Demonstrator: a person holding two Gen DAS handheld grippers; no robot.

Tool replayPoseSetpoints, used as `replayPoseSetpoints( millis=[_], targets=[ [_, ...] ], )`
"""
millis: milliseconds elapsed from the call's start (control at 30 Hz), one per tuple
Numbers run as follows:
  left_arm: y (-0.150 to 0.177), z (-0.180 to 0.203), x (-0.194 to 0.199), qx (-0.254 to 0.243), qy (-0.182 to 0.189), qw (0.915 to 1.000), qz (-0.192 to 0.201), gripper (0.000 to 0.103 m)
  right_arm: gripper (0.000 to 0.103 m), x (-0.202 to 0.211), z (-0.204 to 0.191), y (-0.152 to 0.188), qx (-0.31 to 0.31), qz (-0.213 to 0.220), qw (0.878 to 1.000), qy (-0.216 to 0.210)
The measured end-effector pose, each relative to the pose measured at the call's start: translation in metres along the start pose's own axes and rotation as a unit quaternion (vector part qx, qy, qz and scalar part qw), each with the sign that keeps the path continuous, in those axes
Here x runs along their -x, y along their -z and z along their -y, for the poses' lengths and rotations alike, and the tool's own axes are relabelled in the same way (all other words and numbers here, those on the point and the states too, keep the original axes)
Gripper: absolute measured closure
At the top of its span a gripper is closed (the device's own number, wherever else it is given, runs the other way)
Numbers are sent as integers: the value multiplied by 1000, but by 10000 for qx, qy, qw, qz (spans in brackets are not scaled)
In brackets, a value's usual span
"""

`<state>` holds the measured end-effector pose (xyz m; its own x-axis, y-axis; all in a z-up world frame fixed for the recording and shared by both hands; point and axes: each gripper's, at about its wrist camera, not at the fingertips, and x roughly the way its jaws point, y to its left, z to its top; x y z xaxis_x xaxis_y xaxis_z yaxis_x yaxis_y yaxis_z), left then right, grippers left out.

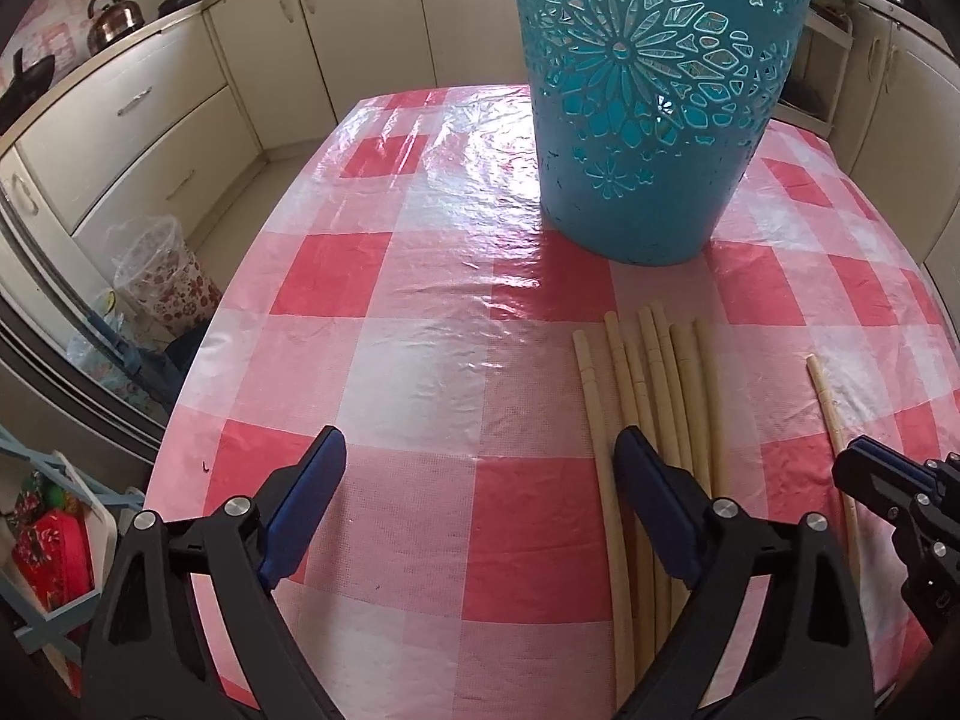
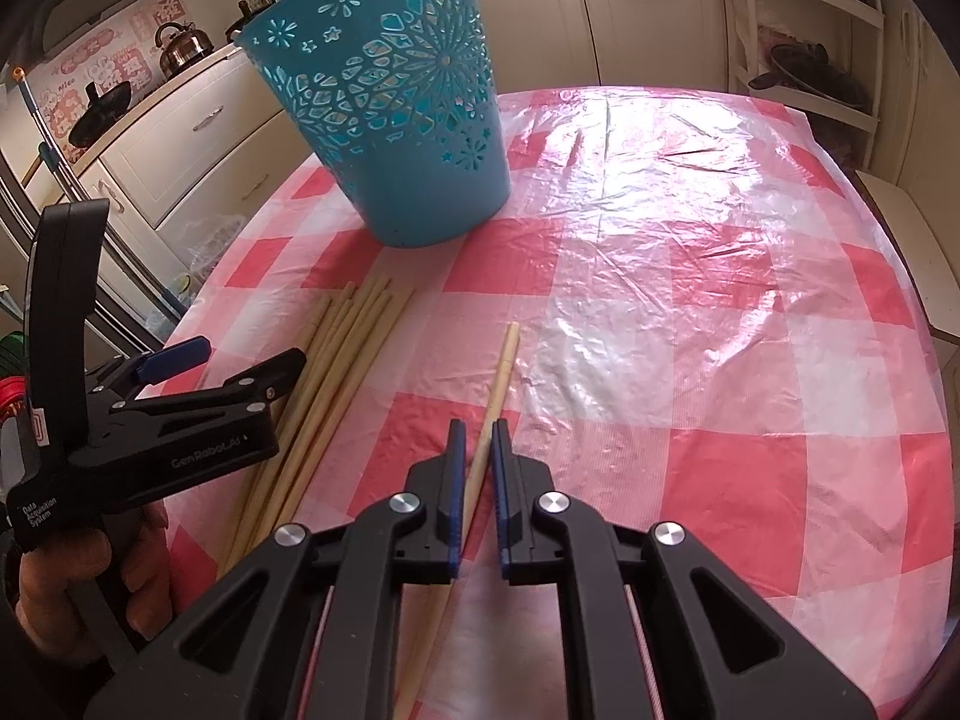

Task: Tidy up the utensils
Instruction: 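Move the left tool to the stick bundle and grasp one stick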

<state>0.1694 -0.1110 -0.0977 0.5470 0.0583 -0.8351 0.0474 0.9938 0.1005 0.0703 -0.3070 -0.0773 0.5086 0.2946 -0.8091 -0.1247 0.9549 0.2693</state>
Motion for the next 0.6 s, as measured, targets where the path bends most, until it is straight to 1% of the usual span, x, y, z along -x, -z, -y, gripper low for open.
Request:
replayPoseSetpoints(
  millis=[100, 167, 200, 267, 300, 367, 400, 467, 533, 600],
  targets=[
    [-3, 0, -1, -116, 141, 9998, 32, 30, 93, 0, 0, 0, 0, 1, 10000, -3],
    [-4, 1, -1, -226, 364, 9991, 51, 43, 93, 0, 1, 0, -2, 1, 10000, -7],
    [-5, 1, -2, -279, 502, 9983, 61, 46, 93, 0, 1, 0, -1, 2, 10000, -5],
    [-6, 3, -2, -419, 722, 9965, 81, 58, 92, 0, 1, 0, -3, 0, 10000, -13],
    [-6, 5, -1, -557, 818, 9950, 99, 61, 91, 0, 1, -1, -5, 0, 10000, -20],
    [-6, 9, 1, -794, 1014, 9916, 118, 75, 89, 0, 0, -1, -2, 1, 10000, -38],
    [-6, 12, 1, -940, 1092, 9895, 118, 78, 89, -1, -1, -1, -1, 3, 10000, -45],
    [-7, 14, 2, -1133, 1204, 9862, 95, 90, 87, -1, 0, -1, -4, 6, 10000, -64],
    [-7, 18, 4, -1391, 1239, 9825, 34, 97, 86, -1, -1, -2, -17, 6, 10000, -83],
    [-9, 21, 5, -1724, 1204, 9776, 14, 98, 86, -1, 0, -2, -38, 4, 9999, -104]
  ],
)
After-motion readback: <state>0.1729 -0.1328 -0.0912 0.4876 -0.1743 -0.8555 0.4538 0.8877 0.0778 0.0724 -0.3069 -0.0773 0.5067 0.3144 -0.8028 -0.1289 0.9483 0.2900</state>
